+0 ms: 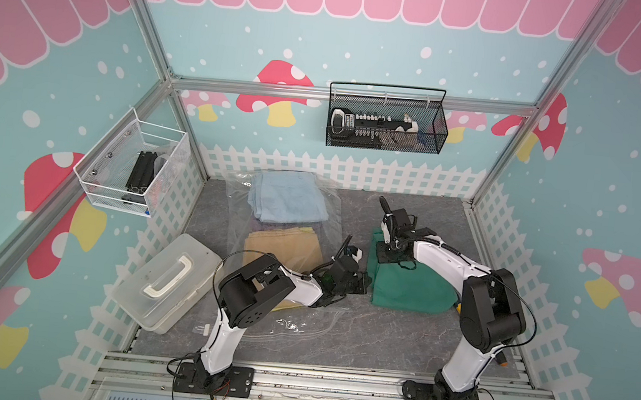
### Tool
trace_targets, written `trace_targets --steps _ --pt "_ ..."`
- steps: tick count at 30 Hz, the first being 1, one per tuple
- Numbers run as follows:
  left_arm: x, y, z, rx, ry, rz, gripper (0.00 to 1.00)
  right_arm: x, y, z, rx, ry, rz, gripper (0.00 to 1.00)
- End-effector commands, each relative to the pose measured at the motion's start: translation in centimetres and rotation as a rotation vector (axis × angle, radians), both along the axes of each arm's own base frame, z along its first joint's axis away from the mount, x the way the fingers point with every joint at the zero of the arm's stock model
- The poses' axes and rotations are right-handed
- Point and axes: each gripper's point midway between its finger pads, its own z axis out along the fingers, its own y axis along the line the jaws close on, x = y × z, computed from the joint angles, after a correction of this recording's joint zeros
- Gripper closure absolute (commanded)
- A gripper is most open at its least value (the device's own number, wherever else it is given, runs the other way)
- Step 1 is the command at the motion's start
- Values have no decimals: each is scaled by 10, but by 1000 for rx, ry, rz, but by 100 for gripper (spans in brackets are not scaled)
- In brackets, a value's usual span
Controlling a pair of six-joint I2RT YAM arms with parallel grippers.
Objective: Take the trousers out of the vacuum bag
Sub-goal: Adjust the trousers at the center of the board.
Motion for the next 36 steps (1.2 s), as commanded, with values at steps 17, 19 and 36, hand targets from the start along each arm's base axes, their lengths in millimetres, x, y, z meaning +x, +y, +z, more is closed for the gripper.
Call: trace_targets --steps 17,19,36 --pt "-41 -26 56 -221 98 -137 100 6 -3 24 48 -64 -51 92" --pt "-42 -27 59 -211 86 -141 100 3 0 30 71 -70 -35 93" --pt "-68 -63 55 -226 66 -186 100 -13 0 82 154 -134 0 92"
